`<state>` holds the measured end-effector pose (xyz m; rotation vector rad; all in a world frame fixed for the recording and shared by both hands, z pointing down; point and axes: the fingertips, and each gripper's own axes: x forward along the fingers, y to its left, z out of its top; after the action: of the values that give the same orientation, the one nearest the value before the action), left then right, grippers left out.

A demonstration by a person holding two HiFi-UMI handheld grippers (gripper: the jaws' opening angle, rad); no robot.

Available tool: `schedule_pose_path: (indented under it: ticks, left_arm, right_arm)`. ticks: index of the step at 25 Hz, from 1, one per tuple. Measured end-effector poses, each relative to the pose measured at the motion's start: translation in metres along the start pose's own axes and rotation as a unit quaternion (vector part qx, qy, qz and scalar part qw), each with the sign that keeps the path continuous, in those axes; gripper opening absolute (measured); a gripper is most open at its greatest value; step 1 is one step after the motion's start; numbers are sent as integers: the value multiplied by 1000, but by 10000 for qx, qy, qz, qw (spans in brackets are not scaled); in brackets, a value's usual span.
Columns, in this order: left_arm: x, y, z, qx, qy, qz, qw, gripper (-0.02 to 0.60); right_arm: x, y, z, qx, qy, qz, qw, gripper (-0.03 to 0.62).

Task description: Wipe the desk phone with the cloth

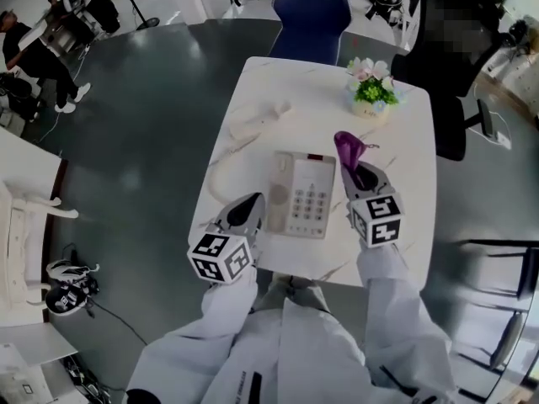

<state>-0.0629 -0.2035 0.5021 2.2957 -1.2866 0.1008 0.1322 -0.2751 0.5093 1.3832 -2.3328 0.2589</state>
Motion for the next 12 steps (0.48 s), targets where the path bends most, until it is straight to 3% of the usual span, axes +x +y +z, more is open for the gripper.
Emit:
schedule_pose_path:
  ticks: [5, 12]
  left_arm:
    - [9, 4, -6, -66, 95, -39, 9999, -2]
    - [17, 8, -9, -129, 148, -61, 9998, -3]
  right_arm:
    - [22, 3, 5, -442, 35, 33, 9990, 41]
    - [42, 26, -9, -620, 386, 547, 9958, 41]
